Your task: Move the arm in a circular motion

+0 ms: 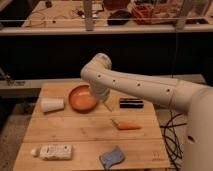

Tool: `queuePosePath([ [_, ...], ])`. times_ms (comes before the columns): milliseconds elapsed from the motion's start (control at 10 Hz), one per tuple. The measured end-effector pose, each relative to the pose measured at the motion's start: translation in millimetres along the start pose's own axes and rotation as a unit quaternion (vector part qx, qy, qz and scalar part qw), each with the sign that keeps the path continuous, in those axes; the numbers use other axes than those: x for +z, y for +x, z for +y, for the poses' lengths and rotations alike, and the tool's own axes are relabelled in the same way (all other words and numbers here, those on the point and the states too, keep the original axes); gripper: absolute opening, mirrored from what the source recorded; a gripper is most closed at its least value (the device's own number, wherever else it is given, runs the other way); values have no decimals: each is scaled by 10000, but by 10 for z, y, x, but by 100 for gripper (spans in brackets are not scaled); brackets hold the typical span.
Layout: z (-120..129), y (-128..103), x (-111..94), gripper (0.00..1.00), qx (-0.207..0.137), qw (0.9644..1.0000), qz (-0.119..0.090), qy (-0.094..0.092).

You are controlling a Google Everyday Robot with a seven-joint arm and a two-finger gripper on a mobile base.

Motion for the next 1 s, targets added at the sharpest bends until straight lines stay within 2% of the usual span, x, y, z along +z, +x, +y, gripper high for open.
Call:
queuePosePath([
  [300,-3,102,37,80,-5,10000,-11,36],
  [1000,241,574,24,80,214,9996,-160,60],
])
